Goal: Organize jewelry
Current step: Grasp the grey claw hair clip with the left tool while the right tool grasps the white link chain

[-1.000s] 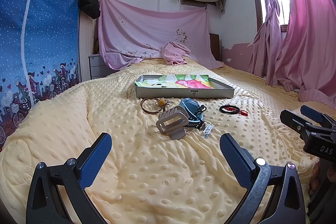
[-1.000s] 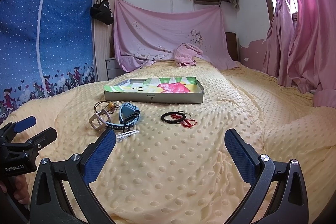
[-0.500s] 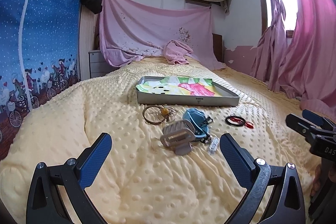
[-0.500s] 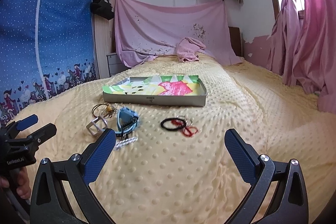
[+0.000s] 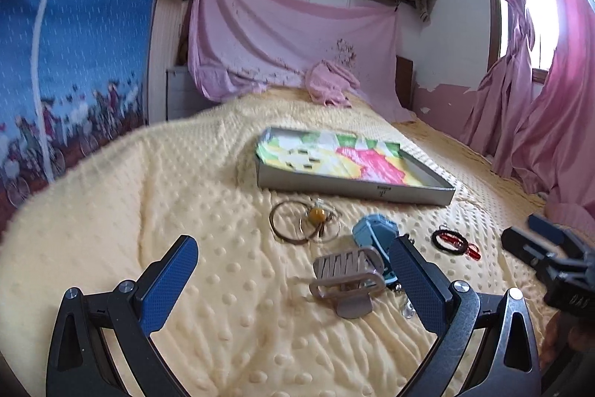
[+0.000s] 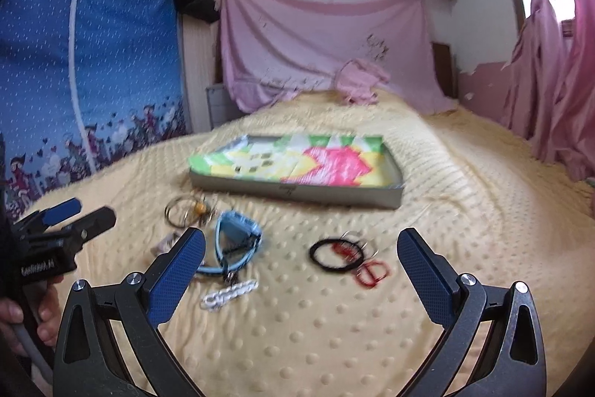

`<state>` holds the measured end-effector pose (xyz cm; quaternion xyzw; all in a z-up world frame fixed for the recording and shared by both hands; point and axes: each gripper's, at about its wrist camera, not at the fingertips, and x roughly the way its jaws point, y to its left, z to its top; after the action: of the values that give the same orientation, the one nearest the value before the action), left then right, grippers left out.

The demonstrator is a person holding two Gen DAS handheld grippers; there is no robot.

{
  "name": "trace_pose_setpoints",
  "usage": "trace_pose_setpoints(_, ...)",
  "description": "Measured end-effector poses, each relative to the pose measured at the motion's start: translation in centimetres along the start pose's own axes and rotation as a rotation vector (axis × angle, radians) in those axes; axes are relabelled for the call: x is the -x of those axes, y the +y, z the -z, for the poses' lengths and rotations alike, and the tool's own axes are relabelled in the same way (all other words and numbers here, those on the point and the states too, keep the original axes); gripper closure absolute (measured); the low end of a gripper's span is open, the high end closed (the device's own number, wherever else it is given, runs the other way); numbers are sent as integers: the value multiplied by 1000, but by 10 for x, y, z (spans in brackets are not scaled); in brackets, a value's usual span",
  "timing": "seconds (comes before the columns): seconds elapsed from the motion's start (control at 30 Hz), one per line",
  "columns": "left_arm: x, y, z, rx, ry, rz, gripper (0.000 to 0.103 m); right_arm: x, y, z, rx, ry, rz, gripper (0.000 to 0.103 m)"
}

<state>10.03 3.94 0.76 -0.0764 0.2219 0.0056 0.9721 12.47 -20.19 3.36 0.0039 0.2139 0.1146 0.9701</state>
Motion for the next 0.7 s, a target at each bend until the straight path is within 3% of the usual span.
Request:
trace_pose_setpoints(0.07, -6, 3, 3, 12, 14, 25, 0, -11, 3, 5, 8, 46, -29, 31)
trace_pose_setpoints(0.27, -24, 1, 10, 29, 80, 120, 13, -41, 7, 24, -1, 174, -133, 48)
trace_pose_setpoints(0.53, -42, -7, 18, 10, 167, 179, 32, -61, 31, 40, 68, 283, -191, 55)
trace_pose_setpoints(0.7, -49, -2, 19, 42, 197, 215, 33, -68, 43, 46, 100, 332, -217, 56)
